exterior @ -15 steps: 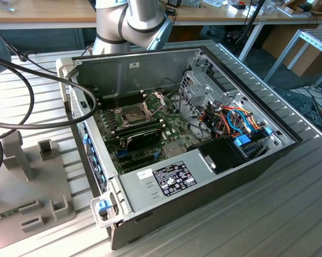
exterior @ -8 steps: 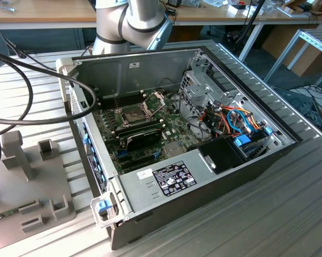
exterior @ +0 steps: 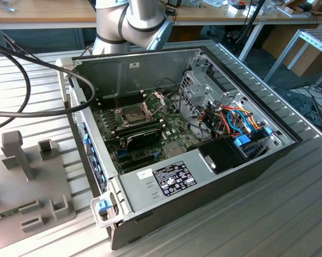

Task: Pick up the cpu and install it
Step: 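Pick up the cpu and move it towards the insertion slot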

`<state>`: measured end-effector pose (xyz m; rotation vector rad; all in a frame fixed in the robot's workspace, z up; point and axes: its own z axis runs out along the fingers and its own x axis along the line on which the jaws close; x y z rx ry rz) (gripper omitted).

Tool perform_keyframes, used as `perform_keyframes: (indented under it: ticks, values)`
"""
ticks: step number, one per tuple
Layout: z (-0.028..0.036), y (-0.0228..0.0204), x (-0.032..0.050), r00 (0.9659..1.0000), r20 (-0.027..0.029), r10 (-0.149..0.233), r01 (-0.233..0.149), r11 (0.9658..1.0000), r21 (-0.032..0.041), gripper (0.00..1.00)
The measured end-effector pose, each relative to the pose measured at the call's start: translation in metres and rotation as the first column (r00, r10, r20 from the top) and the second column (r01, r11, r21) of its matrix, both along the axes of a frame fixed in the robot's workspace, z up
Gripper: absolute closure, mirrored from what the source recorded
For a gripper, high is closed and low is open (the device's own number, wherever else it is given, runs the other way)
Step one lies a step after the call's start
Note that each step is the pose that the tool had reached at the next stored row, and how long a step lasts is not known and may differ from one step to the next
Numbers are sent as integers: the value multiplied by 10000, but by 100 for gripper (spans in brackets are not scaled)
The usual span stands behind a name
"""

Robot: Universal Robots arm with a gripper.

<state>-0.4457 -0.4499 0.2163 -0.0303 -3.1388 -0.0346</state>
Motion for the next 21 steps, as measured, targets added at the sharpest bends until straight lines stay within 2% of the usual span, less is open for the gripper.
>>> perform_keyframes:
  ticks: [5,8,12,14,21]
  values:
    - [103,1,0,10000,20,0,0,10000,0,45]
    - [190,1,0,10000,38,0,0,10000,1,45]
    - [326,3,0,10000,66,-1,1,10000,1,45]
    - [451,7,0,10000,90,0,0,10000,0,45]
    - [674,17,0,9999,140,0,0,10000,-3,45]
